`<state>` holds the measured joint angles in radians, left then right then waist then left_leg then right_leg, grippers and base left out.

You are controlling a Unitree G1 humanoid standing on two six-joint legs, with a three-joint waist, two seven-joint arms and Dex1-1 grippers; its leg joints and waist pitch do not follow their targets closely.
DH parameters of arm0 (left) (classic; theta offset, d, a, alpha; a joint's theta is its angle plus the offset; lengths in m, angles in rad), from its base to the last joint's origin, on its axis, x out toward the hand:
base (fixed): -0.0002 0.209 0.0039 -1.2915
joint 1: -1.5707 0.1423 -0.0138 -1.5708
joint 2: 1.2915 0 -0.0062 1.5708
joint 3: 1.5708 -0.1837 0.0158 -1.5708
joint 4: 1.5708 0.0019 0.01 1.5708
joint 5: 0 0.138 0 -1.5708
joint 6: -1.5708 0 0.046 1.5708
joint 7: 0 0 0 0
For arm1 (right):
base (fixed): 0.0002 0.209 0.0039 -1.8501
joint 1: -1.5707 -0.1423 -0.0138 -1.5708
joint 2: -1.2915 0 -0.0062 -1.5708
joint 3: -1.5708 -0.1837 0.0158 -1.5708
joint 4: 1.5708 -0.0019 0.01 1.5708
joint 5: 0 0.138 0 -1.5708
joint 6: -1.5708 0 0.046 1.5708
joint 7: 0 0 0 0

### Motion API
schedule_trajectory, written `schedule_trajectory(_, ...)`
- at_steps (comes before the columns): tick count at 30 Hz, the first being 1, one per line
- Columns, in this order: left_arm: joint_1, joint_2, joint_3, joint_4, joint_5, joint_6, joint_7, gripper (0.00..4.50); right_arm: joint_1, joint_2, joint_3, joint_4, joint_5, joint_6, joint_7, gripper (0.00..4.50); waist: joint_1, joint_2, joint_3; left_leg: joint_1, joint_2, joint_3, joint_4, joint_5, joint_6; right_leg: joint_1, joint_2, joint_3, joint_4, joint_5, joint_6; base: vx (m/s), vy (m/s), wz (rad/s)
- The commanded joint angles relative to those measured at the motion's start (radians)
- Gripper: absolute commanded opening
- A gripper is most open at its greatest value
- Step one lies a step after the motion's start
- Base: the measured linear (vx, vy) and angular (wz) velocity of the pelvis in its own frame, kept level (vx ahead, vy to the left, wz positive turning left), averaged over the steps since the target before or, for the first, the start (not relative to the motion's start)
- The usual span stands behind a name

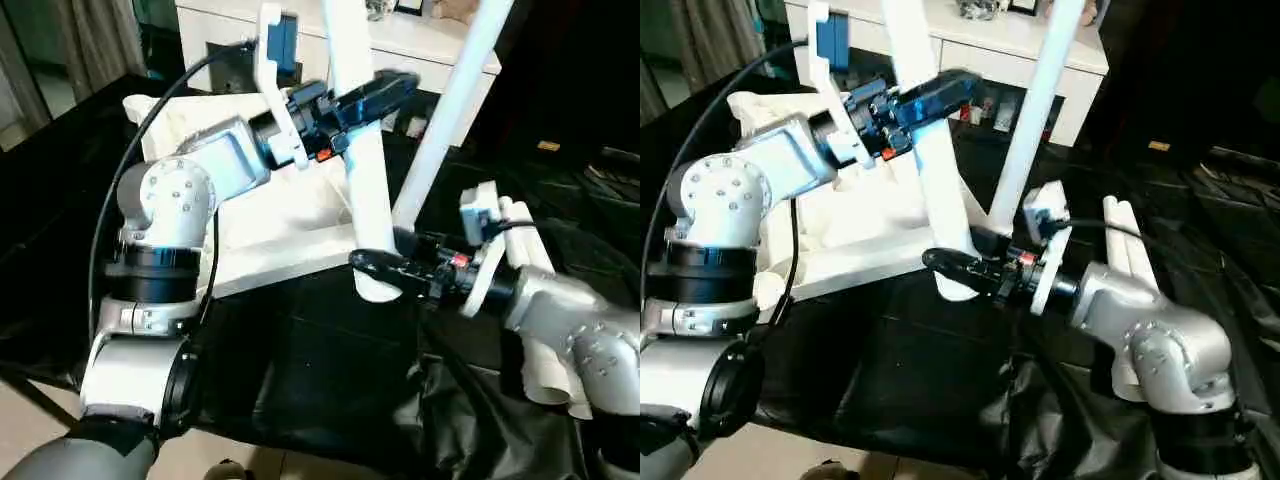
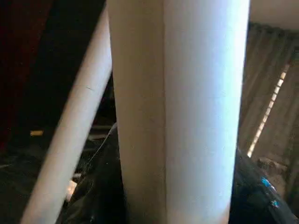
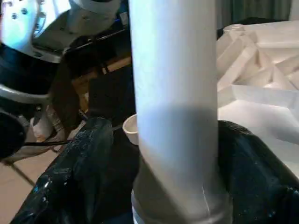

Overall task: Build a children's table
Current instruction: Pick table leg

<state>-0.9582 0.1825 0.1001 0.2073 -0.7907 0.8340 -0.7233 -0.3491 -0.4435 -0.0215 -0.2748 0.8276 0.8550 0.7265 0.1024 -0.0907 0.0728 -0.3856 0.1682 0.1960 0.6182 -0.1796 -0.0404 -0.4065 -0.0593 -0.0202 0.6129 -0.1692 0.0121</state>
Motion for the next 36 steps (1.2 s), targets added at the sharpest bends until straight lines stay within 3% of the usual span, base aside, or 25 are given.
schedule_trajectory(1,-0.045,0.001,-0.020,-0.005,-0.004,0.015,-0.028,1.80,-0.018,-0.017,0.003,-0.006,0.008,0.014,0.008,3.49,0.004,0.008,-0.074,0.026,0.056,-0.030,-0.079,-0.192,-0.046,0.039,-0.081,0.032,-0.069,-0.274,-0.173,0.000,0.000,0.00)
schedule_trajectory(16,-0.057,0.052,-0.122,-0.009,0.028,0.041,-0.187,1.77,-0.096,-0.055,0.043,0.062,-0.033,0.045,0.044,3.49,0.010,0.013,-0.074,0.030,0.056,-0.028,-0.080,-0.196,-0.058,0.040,-0.079,0.032,-0.066,-0.253,-0.190,0.000,0.000,0.00)
schedule_trajectory(20,-0.065,0.059,-0.144,-0.002,0.044,0.035,-0.216,1.77,-0.107,-0.074,0.063,0.062,-0.034,0.063,0.065,3.49,0.012,0.009,-0.075,0.028,0.057,-0.029,-0.080,-0.183,-0.057,0.042,-0.080,0.032,-0.063,-0.233,-0.194,0.000,0.000,0.00)
schedule_trajectory(31,-0.079,0.058,-0.171,0.021,0.072,0.018,-0.252,1.77,-0.108,-0.087,0.131,0.050,-0.049,0.080,0.105,3.49,0.012,0.009,-0.073,0.028,0.058,-0.029,-0.079,-0.188,-0.056,0.041,-0.082,0.033,-0.064,-0.243,-0.199,0.000,0.000,0.00)
schedule_trajectory(36,-0.076,0.057,-0.173,0.016,0.073,0.022,-0.254,1.77,-0.108,-0.081,0.137,0.047,-0.047,0.078,0.108,3.49,0.012,0.010,-0.072,0.029,0.059,-0.030,-0.080,-0.190,-0.055,0.041,-0.081,0.032,-0.063,-0.245,-0.201,0.000,0.000,0.00)
